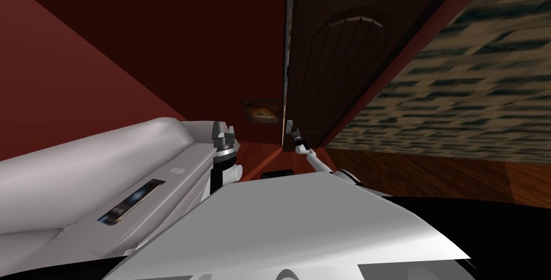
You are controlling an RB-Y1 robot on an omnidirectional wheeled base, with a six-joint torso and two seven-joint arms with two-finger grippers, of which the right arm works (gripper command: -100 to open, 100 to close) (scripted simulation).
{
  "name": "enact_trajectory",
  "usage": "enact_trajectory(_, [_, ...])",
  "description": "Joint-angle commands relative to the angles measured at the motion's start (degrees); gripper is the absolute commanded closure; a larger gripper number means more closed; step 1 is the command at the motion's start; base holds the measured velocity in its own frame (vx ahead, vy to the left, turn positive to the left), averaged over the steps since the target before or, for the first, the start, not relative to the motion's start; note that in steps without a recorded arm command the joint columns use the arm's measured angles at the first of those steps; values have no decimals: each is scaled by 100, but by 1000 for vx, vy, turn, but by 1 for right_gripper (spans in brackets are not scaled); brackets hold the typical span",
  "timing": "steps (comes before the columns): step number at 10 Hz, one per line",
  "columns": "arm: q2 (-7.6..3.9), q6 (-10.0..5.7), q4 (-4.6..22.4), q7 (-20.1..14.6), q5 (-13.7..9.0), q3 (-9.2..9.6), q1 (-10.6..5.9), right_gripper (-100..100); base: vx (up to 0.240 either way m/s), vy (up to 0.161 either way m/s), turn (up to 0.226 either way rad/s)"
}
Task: Pull the door open
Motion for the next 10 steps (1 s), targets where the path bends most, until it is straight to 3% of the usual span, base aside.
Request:
enact_trajectory(1, [-199,-113,102,-187,-53,-22,23,-100,135,87,162])
enact_trajectory(2, [-380,-168,141,-327,-101,-50,60,-100,193,102,227])
enact_trajectory(3, [-380,-168,141,-327,-101,-50,60,-100,133,42,59])
enact_trajectory(4, [-557,-222,179,-464,-149,-76,97,-100,104,26,146])
enact_trajectory(7, [-846,-310,240,-687,-226,-120,156,-100,111,24,108])
enact_trajectory(8, [-810,-303,251,-660,-205,-85,136,-100,52,10,19])
enact_trajectory(9, [-810,-303,251,-660,-205,-85,136,100,-9,-4,-22])
enact_trajectory(10, [-810,-303,251,-660,-205,-85,136,100,-17,-11,-13])
